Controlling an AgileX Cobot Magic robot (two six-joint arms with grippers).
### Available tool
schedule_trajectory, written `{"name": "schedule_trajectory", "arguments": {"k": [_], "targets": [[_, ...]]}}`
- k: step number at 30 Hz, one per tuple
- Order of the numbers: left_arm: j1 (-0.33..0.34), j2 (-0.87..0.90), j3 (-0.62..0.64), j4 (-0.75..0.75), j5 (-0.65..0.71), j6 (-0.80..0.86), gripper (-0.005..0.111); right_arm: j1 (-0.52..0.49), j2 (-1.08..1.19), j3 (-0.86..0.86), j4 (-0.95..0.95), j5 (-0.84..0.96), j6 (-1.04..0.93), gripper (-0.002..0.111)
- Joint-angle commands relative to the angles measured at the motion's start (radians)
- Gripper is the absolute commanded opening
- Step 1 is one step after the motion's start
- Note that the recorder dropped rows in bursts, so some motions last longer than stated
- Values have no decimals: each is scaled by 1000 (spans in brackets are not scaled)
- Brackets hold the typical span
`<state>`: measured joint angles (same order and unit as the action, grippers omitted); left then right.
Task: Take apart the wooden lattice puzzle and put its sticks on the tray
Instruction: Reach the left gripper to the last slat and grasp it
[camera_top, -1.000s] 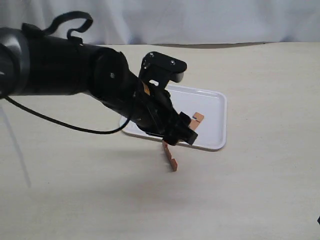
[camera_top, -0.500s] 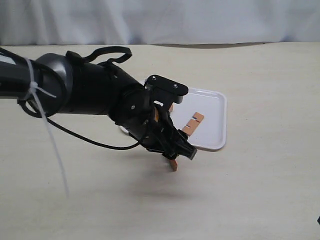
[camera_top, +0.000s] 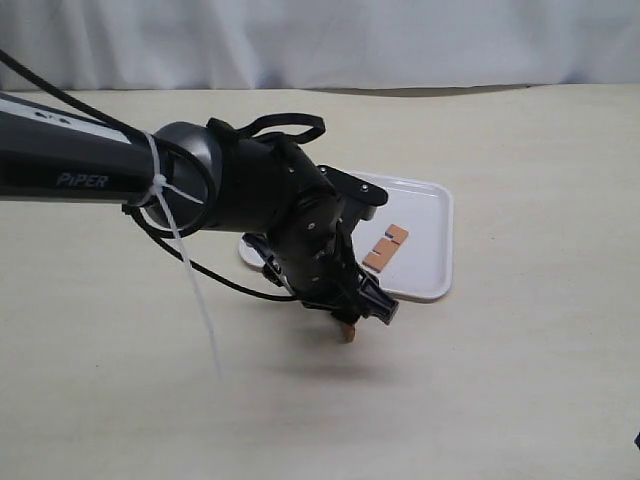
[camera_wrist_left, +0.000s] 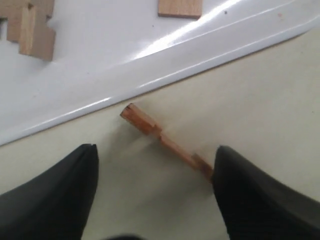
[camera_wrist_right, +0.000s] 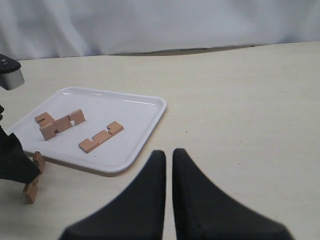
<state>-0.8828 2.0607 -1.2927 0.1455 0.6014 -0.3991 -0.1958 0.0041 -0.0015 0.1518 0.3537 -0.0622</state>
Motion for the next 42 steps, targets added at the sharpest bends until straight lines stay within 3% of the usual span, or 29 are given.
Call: {"name": "schedule_trajectory", "arguments": {"k": [1,17,25,36,42], "targets": [[-2,10,-8,26,-40,-26,62,-5,-4,2,2,-11,-3,5],[-2,35,-8,26,-57,7,63,-5,-4,2,2,-11,-3,5],[-2,35,-8,-61,-27,125,91,-5,-4,2,2,-11,-3,5],[-2,35,-8,-80,-56,145,90,-5,-4,2,2,-11,-3,5],[-2,40,-8,-157,-64,249,90,-5,-4,2,2,-11,-3,5]]}}
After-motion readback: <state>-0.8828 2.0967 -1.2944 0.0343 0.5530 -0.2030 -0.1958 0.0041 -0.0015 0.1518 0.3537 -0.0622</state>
